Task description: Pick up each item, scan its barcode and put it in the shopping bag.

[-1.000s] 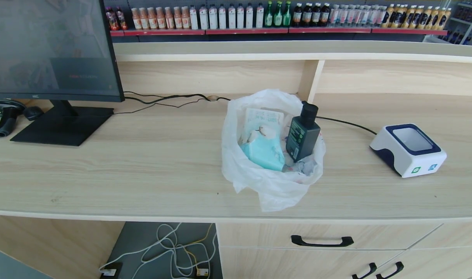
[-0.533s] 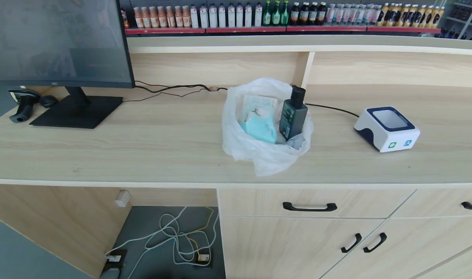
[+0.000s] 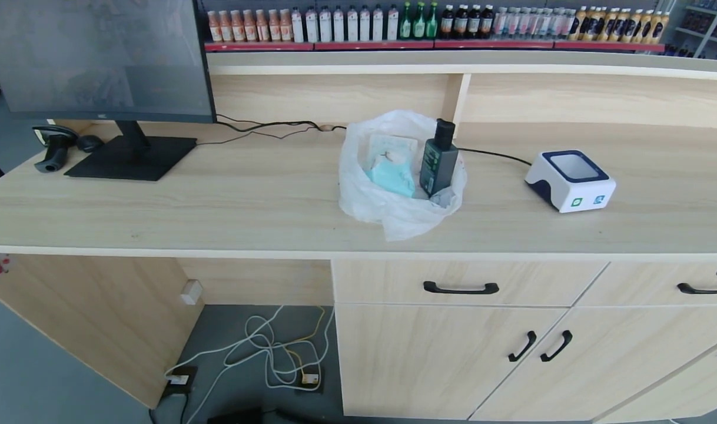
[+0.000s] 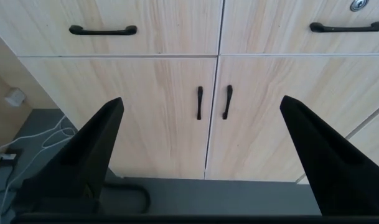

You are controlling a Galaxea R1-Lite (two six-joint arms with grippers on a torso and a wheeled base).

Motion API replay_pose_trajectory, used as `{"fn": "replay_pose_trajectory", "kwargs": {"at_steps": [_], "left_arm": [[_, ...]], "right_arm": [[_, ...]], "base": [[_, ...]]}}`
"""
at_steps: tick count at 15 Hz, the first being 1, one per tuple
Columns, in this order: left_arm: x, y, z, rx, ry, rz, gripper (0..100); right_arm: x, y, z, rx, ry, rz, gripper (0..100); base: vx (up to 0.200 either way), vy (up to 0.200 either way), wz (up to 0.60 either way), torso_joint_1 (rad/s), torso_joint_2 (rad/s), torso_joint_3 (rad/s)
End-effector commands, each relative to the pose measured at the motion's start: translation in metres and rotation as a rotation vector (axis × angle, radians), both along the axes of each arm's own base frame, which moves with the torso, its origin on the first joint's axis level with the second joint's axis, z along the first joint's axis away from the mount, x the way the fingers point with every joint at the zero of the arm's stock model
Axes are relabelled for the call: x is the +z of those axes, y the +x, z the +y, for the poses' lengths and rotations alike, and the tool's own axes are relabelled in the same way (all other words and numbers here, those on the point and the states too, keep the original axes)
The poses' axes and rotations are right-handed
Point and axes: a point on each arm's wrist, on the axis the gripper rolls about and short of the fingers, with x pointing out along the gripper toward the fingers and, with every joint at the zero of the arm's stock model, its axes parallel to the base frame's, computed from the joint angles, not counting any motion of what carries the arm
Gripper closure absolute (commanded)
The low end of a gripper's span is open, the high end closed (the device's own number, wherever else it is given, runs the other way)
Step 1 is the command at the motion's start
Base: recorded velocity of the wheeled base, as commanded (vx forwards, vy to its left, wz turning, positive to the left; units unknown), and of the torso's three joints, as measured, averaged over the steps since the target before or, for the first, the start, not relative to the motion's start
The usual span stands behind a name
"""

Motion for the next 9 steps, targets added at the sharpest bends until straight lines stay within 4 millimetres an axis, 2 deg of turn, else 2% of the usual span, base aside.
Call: {"fn": "replay_pose_trajectory", "kwargs": {"at_steps": [1, 9], "left_arm": [[-0.0001, 0.0, 0.0, 0.002, -0.001, 0.001, 0], [-0.0001, 0.0, 0.0, 0.0, -0.002, 0.001, 0]], "right_arm": [[-0.0002, 0.0002, 0.0, 0.001, -0.001, 0.003, 0], [0.0003, 0.0, 0.0, 0.002, -0.018, 0.001, 0]], "base": [[0.0, -0.2, 0.0, 0.002, 0.0, 0.002], [0.0, -0.2, 0.0, 0.007, 0.0, 0.001]]}}
